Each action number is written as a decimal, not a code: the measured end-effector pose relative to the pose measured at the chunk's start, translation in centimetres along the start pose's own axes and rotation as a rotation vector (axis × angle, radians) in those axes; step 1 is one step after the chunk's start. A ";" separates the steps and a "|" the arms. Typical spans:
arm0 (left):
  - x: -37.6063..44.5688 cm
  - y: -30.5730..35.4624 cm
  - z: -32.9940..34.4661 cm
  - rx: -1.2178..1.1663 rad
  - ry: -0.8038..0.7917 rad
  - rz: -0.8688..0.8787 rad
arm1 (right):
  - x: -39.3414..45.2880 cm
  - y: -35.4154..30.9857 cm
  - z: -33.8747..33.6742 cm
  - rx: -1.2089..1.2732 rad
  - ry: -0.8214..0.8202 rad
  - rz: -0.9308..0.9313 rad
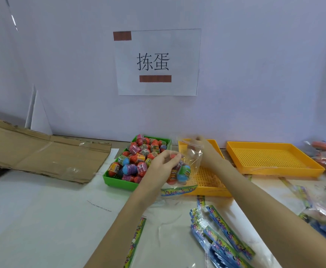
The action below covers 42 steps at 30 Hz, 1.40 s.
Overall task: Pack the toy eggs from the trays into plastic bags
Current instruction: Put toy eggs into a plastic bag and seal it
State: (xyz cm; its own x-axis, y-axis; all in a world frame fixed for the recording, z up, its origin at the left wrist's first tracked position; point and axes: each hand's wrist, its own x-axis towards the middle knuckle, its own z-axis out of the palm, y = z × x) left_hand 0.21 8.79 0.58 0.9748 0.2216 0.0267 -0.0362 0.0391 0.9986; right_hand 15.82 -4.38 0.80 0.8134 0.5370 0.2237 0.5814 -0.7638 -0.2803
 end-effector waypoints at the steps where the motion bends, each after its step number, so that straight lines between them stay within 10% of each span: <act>1: -0.1 0.0 0.0 0.014 -0.007 0.010 | -0.2 0.0 0.0 0.031 0.000 0.007; 9: -0.6 0.2 -0.1 0.082 -0.026 0.059 | -4.4 -0.5 -2.1 0.703 0.367 0.165; 16: -0.7 0.2 0.0 0.129 -0.065 0.067 | -9.8 -0.5 -3.5 1.130 0.211 0.207; 29: -1.0 0.5 0.0 0.214 -0.131 0.117 | -11.4 -2.8 -4.8 0.716 0.600 -0.097; 42: -1.2 0.7 -0.2 0.164 -0.174 0.224 | -11.4 -2.6 -4.7 0.576 0.505 -0.138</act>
State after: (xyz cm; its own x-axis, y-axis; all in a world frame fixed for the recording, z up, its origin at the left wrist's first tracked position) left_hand -1.04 8.70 1.20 0.9700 0.0367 0.2403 -0.2322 -0.1525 0.9606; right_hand 4.96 -10.16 3.33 0.7055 0.2794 0.6513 0.7079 -0.3211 -0.6291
